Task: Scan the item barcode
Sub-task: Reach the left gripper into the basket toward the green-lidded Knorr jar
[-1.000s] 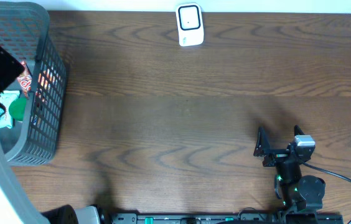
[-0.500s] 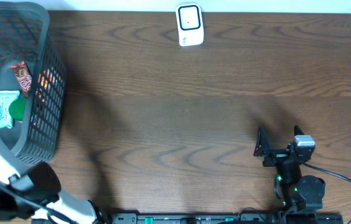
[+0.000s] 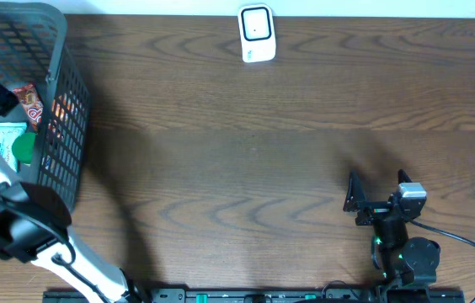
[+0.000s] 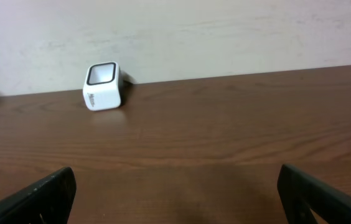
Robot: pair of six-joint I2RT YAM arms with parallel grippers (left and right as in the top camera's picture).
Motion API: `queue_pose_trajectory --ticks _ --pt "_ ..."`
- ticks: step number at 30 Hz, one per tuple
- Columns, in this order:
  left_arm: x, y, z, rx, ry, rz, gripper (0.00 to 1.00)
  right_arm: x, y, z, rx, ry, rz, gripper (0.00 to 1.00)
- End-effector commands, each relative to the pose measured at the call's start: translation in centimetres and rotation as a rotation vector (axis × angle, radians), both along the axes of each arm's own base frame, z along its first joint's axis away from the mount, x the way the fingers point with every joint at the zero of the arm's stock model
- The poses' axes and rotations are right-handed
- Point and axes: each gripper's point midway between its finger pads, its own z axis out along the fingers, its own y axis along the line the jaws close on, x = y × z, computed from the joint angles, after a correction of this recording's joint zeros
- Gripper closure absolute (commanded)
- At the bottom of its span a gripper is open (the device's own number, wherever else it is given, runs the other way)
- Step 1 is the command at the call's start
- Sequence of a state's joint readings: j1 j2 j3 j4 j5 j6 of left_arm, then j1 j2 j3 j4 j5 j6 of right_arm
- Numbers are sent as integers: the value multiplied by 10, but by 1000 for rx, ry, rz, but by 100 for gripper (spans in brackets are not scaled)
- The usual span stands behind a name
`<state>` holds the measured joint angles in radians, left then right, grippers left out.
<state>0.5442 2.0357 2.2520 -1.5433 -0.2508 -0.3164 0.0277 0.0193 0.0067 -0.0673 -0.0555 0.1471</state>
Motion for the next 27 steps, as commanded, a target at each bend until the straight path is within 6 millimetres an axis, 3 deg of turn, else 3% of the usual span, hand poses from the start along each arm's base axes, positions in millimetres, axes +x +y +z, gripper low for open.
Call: queue_pose_trajectory --ticks 1,12,19,27 --pt "7 -1 -23 -57 35 -24 2 0 2 -1 -10 3 10 1" --pt "21 1 -71 -160 111 -165 2 0 2 -1 -10 3 10 1" --pt "5 8 -116 -207 166 -137 2 0 2 -1 -10 3 10 1" --pt "-8 -5 -171 -307 177 -146 2 0 2 -1 -10 3 10 1"
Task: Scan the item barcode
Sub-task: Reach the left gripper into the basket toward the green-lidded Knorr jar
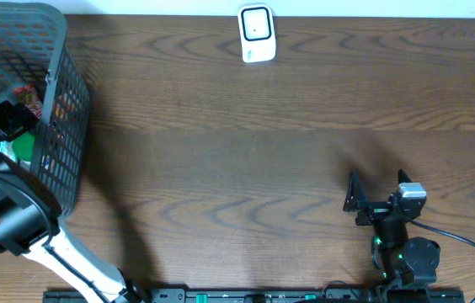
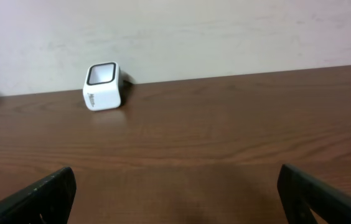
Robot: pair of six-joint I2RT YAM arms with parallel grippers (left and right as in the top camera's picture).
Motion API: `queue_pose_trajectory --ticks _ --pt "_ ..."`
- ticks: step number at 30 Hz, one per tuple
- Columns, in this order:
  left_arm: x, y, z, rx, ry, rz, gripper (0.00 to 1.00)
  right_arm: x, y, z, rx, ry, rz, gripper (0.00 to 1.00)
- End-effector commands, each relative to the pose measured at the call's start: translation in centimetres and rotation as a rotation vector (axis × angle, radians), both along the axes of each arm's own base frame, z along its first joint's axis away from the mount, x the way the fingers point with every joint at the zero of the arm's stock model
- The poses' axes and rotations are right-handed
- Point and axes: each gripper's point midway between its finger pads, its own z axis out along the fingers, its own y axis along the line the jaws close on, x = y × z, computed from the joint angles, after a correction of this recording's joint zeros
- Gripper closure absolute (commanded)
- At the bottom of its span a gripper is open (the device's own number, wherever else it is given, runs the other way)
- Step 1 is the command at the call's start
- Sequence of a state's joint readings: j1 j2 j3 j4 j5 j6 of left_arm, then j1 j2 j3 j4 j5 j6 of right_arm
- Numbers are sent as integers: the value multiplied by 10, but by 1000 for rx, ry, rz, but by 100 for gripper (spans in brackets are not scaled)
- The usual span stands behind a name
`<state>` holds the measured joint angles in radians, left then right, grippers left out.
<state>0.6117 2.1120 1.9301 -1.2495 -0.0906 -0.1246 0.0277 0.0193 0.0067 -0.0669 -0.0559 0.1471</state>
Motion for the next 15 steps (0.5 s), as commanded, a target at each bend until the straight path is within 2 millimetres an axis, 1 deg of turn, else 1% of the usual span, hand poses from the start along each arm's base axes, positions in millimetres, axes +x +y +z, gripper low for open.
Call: queue_pose_trajectory --ticks 1,3,8,15 --pt "-21 -16 -61 -109 133 -21 2 0 2 -1 -11 3 10 1" --pt "-20 -19 -67 -120 127 -22 2 0 2 -1 -10 3 10 1" --pt "-20 -19 -66 -118 125 -22 2 0 2 -1 -11 3 10 1" --pt "-19 -18 -55 -104 106 -22 2 0 2 -1 -11 3 10 1"
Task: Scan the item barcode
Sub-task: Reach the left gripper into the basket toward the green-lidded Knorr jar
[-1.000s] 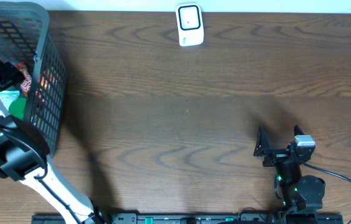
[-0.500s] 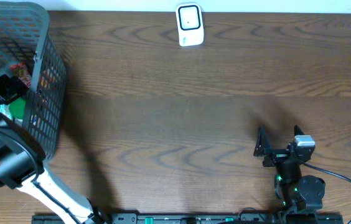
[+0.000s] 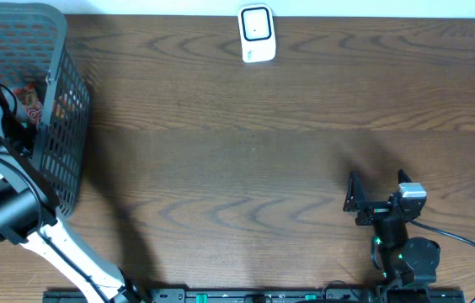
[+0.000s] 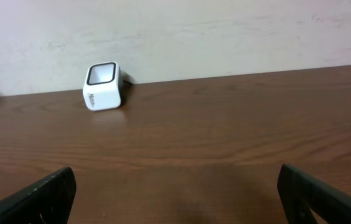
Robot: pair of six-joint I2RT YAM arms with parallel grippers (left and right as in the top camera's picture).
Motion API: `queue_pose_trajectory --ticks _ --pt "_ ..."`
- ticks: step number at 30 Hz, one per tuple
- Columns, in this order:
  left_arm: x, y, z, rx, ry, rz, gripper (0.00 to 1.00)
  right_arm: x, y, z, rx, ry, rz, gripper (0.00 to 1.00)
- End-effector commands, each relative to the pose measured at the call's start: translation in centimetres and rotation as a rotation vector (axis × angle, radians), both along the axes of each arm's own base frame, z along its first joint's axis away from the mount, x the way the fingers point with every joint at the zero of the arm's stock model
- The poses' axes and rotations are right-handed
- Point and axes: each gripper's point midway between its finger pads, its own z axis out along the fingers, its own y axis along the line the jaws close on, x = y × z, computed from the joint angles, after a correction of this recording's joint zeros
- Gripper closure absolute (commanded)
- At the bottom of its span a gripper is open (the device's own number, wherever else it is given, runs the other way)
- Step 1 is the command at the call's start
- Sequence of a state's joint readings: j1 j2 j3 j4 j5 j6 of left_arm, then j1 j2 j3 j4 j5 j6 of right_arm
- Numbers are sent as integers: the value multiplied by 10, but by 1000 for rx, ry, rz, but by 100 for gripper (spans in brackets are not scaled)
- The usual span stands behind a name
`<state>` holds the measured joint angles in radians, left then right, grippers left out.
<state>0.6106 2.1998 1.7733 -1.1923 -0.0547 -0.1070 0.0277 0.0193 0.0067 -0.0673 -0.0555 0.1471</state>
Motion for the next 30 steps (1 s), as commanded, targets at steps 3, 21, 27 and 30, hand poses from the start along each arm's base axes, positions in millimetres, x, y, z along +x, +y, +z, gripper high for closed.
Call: queue_pose_trajectory --ticks 3,21,27,30 --pt "-2 1 23 22 -19 -4 2 0 2 -1 -10 3 10 1" --pt "-32 -10 119 156 -131 283 2 0 2 -1 -10 3 10 1" --pt "-46 -19 130 143 -109 295 2 0 2 -1 -10 3 10 1" --pt "-53 -25 124 114 -57 288 2 0 2 -1 -10 3 10 1"
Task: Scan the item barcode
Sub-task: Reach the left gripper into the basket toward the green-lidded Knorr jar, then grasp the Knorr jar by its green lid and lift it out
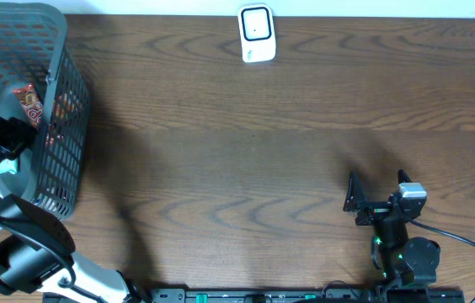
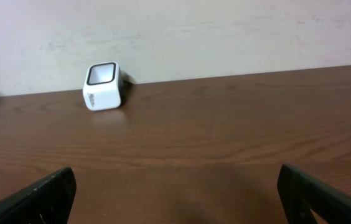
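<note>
The white barcode scanner (image 1: 256, 34) stands at the table's far edge, its dark window facing up; it also shows in the right wrist view (image 2: 102, 86). My left arm reaches into the grey mesh basket (image 1: 61, 126) at the left. Its black gripper (image 1: 10, 135) is low inside the basket, and its jaws are too dark to read. A teal corner of an item (image 1: 6, 166) peeks out just below it. A red snack packet (image 1: 29, 101) lies beside it in the basket. My right gripper (image 1: 376, 195) rests open near the front right, holding nothing.
Orange packets (image 1: 67, 108) show through the basket's mesh wall. A black cable (image 1: 465, 244) runs from the right arm's base. Brown wooden table (image 1: 246, 168) lies between basket, scanner and right arm. A pale wall stands behind the scanner.
The left arm has shifted inside the basket: its gripper now sits nearer the front, the red packet is uncovered, and a teal corner shows below the gripper. The right arm is unchanged.
At first a green-and-white item lay in the basket beside the left arm. Then the left gripper was over that item. Then the arm covered it wholly. Now the gripper is further toward the front, with only a teal corner showing. The right gripper stayed open and still.
</note>
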Robot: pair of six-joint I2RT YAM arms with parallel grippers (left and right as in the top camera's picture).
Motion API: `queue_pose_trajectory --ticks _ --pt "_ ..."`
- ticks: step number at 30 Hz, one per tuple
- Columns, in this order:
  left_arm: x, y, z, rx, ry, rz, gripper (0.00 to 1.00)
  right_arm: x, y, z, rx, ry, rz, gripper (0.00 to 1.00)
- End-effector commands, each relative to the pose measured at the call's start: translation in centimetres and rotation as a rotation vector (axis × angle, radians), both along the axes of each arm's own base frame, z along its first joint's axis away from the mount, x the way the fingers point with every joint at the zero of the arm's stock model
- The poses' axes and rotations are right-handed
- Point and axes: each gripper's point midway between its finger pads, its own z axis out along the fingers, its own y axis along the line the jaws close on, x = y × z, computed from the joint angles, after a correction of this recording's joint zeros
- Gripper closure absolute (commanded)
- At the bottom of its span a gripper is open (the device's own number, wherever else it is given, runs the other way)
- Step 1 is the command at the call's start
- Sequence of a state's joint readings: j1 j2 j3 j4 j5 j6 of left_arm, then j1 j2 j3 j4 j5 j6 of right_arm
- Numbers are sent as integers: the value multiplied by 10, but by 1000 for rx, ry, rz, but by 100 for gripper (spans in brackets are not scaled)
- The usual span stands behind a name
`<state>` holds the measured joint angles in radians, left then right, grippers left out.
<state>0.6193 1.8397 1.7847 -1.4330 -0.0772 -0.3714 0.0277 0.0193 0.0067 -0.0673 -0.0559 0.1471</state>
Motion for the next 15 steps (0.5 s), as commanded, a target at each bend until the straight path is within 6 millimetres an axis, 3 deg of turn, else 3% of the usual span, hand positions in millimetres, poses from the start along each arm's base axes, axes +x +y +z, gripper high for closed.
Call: queue_pose_trajectory --ticks 1,3,9,15 --pt "-11 -3 -11 -42 81 15 2 0 2 -1 -10 3 10 1" --pt "-14 -5 -12 -48 92 40 2 0 2 -1 -10 3 10 1" --pt "-22 -11 -19 -24 106 393 2 0 2 -1 -10 3 10 1" --pt "-25 -13 -53 -14 116 499 2 0 2 -1 -10 3 10 1"
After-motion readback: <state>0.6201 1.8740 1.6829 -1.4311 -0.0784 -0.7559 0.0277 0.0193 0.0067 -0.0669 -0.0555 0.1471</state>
